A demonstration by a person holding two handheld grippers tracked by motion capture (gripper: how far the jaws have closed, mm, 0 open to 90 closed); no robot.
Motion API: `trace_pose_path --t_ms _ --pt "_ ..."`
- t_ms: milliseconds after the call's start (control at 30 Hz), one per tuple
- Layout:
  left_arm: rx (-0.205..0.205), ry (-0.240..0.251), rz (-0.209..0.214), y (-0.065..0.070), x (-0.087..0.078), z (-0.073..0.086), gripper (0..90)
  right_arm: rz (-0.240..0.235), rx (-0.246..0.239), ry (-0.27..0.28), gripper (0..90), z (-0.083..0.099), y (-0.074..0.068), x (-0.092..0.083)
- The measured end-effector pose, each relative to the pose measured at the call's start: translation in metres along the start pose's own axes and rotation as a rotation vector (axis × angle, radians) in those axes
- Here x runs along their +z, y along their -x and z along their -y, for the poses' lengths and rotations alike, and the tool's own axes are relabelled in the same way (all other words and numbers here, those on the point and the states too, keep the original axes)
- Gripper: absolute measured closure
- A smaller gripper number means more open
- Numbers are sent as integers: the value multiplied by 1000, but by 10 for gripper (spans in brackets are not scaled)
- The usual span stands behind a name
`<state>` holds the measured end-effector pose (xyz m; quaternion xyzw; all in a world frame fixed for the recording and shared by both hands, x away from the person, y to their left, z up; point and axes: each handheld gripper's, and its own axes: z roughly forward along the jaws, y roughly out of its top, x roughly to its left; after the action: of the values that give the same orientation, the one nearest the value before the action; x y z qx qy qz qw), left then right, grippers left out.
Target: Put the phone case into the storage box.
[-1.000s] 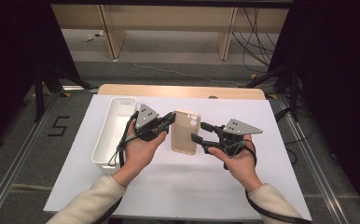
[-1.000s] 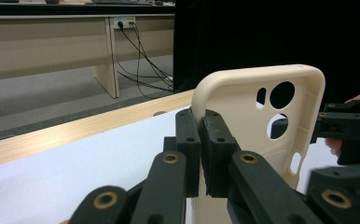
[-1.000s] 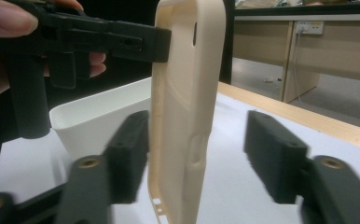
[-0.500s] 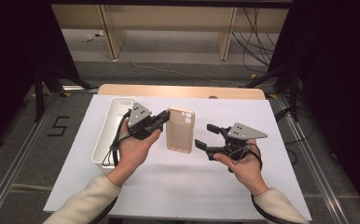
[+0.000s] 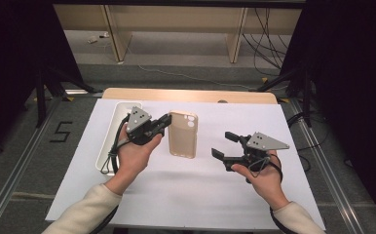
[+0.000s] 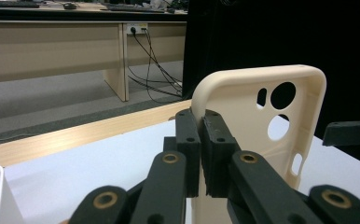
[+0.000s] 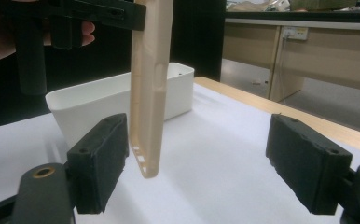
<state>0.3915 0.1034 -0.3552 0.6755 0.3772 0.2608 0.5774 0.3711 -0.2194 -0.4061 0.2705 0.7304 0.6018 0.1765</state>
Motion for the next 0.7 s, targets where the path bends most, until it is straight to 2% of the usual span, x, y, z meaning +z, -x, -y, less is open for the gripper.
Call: trace_pose_path --t_ms 100,233,267,300,333,367,433,467,567,600,700 --pt "-3 3 -3 -1 -1 -1 863 2 -4 -2 215 1 1 -5" --pt "2 4 -5 -2 -3 -3 863 27 0 9 208 4 2 -10" --pt "0 2 -7 -3 -4 -3 863 22 -5 -6 207 5 3 -13" --pt "-8 4 -10 -3 -4 -3 862 24 12 -5 207 6 2 -14" --pt "-3 5 -10 -4 -4 -4 862 39 -11 12 206 6 4 -14" --pt "-10 4 -11 -4 -5 -4 863 23 13 -8 204 7 3 -16" --pt "-11 2 -14 -5 -6 -4 862 29 17 -7 203 8 3 -18" --pt "-13 1 -16 -6 -6 -4 862 38 2 -1 201 8 4 -18" --pt "-19 3 -20 -7 -7 -5 863 48 10 -1 201 10 4 -20" --pt "-20 4 -20 -8 -8 -6 863 35 15 1 202 10 4 -21" --pt "-19 5 -25 -9 -9 -7 863 50 13 -7 201 11 3 -23"
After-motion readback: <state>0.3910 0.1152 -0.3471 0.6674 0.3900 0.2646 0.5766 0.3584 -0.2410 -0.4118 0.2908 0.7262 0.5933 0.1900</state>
